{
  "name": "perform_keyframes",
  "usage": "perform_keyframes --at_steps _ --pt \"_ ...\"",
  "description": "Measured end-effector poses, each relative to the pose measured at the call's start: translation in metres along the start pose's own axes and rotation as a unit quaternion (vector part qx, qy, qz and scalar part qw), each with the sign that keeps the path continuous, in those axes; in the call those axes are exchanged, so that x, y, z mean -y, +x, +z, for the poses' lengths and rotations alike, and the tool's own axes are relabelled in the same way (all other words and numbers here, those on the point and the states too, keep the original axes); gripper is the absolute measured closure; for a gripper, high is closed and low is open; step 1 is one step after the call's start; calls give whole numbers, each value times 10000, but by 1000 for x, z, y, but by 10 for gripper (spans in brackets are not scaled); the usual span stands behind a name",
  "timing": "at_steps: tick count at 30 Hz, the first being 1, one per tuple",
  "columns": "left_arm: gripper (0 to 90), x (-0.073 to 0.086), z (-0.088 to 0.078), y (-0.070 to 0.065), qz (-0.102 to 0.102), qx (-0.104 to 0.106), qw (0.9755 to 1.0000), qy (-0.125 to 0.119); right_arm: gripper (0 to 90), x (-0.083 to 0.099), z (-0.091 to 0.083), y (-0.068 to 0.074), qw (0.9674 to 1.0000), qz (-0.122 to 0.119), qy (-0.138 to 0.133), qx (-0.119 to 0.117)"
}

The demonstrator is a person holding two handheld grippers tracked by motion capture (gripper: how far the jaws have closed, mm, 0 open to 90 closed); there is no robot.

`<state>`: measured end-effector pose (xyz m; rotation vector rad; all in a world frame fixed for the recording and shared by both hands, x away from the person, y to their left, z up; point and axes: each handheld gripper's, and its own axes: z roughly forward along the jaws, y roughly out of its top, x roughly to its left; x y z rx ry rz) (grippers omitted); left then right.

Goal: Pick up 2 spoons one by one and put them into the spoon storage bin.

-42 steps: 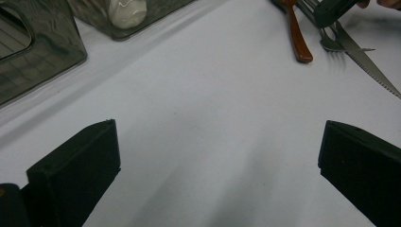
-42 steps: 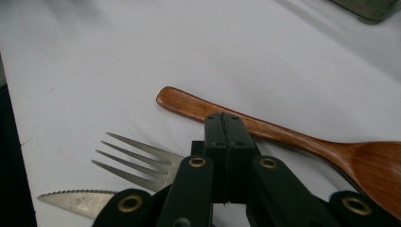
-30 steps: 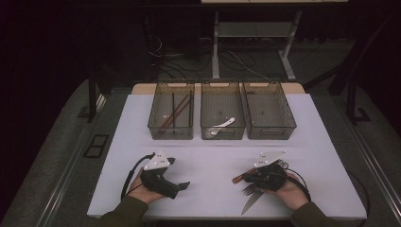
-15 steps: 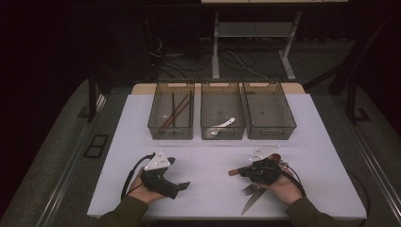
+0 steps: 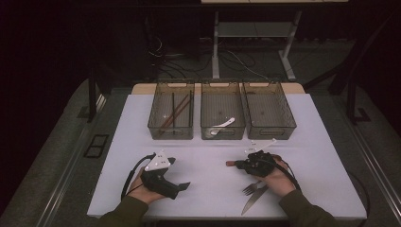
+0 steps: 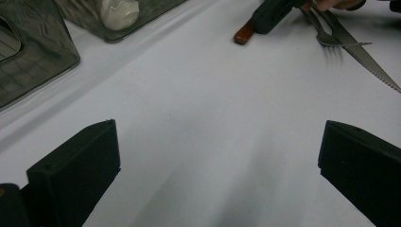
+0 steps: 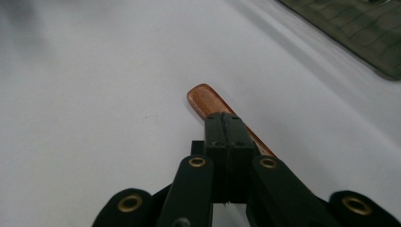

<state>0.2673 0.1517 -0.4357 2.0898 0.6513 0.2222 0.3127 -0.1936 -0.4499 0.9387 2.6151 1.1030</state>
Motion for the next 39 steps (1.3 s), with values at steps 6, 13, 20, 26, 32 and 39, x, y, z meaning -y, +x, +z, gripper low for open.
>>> perform_keyframes --at_steps 6,13,20,26,32,39 --pt "0 0 0 0 5 -4 10000 -4 899 -8 7 -8 9999 135 -56 75" --pt "0 0 -1 -1 36 24 10000 -31 812 -9 0 -10 9993 240 -273 -67" --pt "0 0 -1 -1 65 35 10000 -21 571 -8 -18 -15 9970 506 -558 -201" --pt "0 0 0 -1 52 50 10000 0 482 -1 -46 -23 9970 467 -623 -2" --pt "0 0 1 -1 65 51 10000 29 448 22 -75 -45 9957 644 -618 263" --pt "0 1 2 -1 92 67 9999 92 435 48 -87 -67 9938 875 -418 549"
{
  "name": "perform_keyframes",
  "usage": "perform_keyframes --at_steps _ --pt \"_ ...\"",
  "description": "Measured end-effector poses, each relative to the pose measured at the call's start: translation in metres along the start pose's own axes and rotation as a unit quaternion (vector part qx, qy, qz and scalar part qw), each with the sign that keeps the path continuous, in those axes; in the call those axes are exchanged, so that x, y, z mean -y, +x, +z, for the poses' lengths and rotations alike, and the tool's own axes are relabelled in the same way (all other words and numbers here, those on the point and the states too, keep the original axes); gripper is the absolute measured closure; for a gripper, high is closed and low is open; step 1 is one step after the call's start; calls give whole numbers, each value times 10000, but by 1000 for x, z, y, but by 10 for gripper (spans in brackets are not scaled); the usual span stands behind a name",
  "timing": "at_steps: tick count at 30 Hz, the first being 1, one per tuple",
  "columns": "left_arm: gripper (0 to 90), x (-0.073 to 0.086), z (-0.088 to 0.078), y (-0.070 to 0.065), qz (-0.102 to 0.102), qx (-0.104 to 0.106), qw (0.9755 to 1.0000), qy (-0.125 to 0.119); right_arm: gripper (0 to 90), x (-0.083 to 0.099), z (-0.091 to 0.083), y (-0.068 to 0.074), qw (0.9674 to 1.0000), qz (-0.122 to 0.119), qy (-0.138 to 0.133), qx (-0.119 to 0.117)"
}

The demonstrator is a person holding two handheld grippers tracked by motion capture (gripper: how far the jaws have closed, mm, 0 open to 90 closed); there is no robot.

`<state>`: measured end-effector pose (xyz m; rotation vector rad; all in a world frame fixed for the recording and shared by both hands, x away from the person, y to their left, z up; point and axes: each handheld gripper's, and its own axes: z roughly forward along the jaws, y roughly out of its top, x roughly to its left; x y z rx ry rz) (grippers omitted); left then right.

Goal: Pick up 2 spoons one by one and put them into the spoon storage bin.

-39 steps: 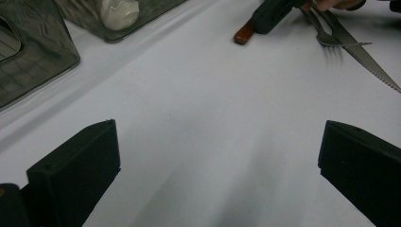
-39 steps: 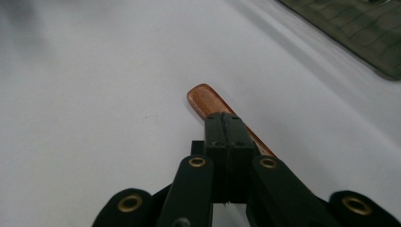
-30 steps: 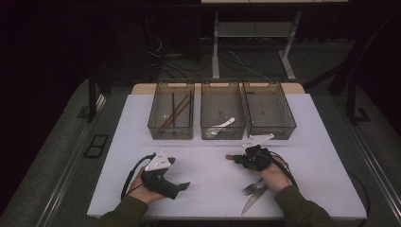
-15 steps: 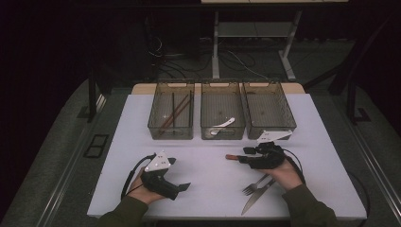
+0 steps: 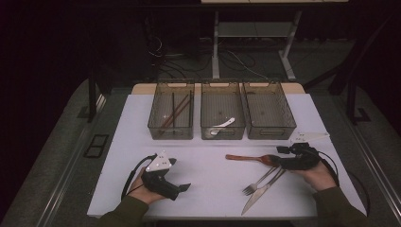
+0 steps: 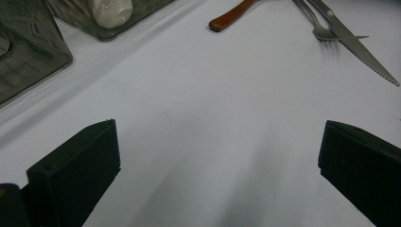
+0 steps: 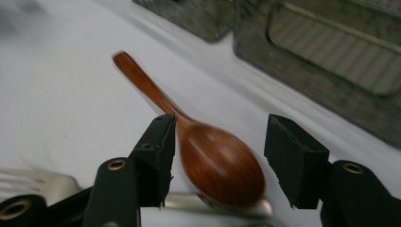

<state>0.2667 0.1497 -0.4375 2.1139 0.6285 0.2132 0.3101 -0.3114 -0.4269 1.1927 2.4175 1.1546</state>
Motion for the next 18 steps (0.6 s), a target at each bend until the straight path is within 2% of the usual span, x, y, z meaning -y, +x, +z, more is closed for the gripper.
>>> perform_keyframes --at_steps 3,6,10,18 --pt "0 0 0 -1 23 3 10000 5 431 4 4 -4 9999 56 113 -37" --pt "0 0 0 -1 28 3 10000 6 430 4 10 -2 9997 -35 253 -37" --pt "0 0 1 -1 41 12 10000 21 432 4 16 0 9994 -127 321 14" --pt "0 -1 1 -1 47 14 10000 25 448 5 19 0 9989 -159 436 35"
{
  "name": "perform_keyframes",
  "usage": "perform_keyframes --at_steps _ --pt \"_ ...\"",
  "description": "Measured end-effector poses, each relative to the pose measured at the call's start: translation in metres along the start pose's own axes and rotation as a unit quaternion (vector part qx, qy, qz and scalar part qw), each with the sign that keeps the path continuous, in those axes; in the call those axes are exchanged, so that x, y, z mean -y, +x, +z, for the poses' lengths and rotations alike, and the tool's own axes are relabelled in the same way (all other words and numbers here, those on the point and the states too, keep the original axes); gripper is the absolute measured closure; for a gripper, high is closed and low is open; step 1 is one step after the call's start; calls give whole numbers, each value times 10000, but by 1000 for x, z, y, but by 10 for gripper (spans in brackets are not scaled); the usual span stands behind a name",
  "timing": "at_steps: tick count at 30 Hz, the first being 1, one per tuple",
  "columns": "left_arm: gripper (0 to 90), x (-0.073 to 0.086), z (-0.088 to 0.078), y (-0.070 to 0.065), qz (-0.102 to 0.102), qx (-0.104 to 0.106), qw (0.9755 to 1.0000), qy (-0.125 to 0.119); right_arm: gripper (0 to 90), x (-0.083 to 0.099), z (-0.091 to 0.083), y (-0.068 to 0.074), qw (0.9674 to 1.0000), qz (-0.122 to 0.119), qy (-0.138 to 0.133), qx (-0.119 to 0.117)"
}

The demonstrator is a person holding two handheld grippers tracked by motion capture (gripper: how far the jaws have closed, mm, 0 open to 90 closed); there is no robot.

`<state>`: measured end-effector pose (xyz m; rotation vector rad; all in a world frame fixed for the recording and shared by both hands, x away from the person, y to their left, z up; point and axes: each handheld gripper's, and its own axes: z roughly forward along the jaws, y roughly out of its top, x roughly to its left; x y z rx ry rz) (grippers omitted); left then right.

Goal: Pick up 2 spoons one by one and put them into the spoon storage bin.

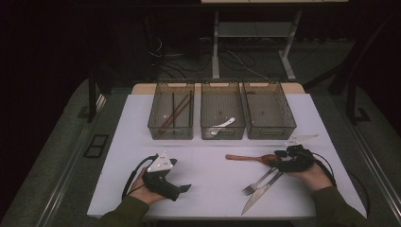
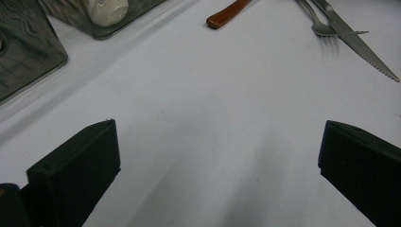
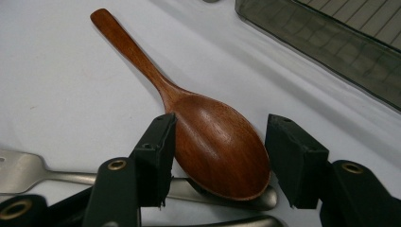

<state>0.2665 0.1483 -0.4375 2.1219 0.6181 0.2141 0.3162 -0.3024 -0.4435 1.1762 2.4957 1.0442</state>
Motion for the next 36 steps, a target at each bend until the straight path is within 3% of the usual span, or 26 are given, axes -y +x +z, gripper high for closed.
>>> perform_keyframes --at_steps 8,20,29,36 --pt "0 0 0 0 5 4 10000 -3 535 0 1 1 9999 -135 54 -24" --pt "0 0 1 -1 18 6 10000 34 571 -1 5 2 9998 -159 70 -118" --pt "0 0 1 -1 35 6 10000 53 746 -2 2 3 9994 -288 9 -187" --pt "0 0 1 -1 40 17 10000 51 833 -3 -5 2 9985 -278 -88 -465"
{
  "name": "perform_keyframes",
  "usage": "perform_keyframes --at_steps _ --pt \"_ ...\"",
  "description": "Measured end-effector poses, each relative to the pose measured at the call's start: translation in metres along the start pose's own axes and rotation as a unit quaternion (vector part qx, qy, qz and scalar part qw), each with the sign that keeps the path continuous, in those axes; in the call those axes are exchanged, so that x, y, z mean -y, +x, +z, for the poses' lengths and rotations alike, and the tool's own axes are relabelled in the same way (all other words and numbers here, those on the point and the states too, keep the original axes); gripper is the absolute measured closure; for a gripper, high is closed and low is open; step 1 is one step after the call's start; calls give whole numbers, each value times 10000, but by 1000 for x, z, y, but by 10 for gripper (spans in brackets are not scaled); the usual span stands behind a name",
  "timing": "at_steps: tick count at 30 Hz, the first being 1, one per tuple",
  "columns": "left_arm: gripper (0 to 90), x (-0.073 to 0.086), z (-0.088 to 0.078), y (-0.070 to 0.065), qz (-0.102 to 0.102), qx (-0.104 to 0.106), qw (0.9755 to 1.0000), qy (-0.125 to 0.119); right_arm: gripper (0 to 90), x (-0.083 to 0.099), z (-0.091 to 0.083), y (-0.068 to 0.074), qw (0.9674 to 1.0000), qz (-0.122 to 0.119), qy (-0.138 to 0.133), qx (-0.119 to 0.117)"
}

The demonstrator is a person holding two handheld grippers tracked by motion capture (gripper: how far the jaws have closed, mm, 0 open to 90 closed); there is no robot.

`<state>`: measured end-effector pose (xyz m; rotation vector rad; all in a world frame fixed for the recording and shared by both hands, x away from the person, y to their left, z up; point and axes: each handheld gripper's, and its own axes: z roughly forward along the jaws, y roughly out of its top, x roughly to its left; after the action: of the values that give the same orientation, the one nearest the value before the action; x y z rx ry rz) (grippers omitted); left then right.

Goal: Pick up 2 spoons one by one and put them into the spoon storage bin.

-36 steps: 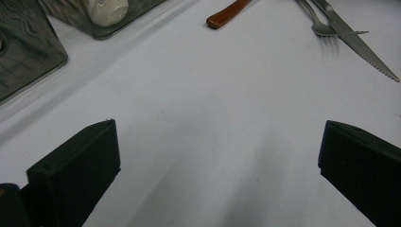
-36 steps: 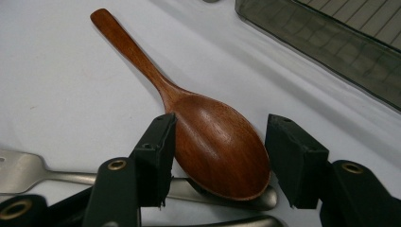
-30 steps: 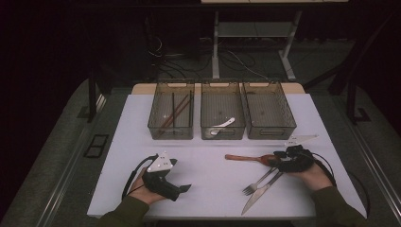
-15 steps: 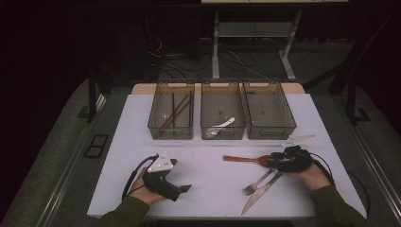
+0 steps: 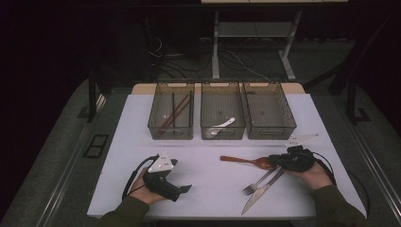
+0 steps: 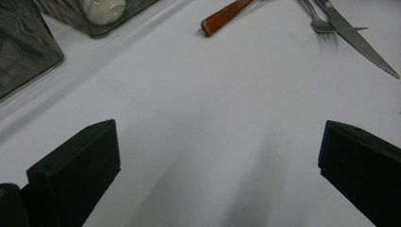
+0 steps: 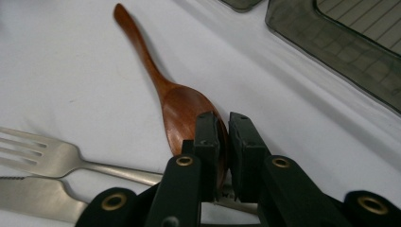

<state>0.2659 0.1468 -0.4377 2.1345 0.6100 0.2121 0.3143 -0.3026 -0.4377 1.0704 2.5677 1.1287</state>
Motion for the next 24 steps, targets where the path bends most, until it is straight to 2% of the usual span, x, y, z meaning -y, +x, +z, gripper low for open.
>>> perform_keyframes --at_steps 3,11,24 --pt "0 0 0 0 1 2 10000 -5 854 -1 -1 1 9999 -47 -65 -77" --pt "0 0 0 0 -4 15 10000 -19 855 -6 -2 7 9997 -188 -124 -10" --pt "0 1 0 1 -5 21 10000 -32 854 -14 -23 7 9974 -117 -702 70"
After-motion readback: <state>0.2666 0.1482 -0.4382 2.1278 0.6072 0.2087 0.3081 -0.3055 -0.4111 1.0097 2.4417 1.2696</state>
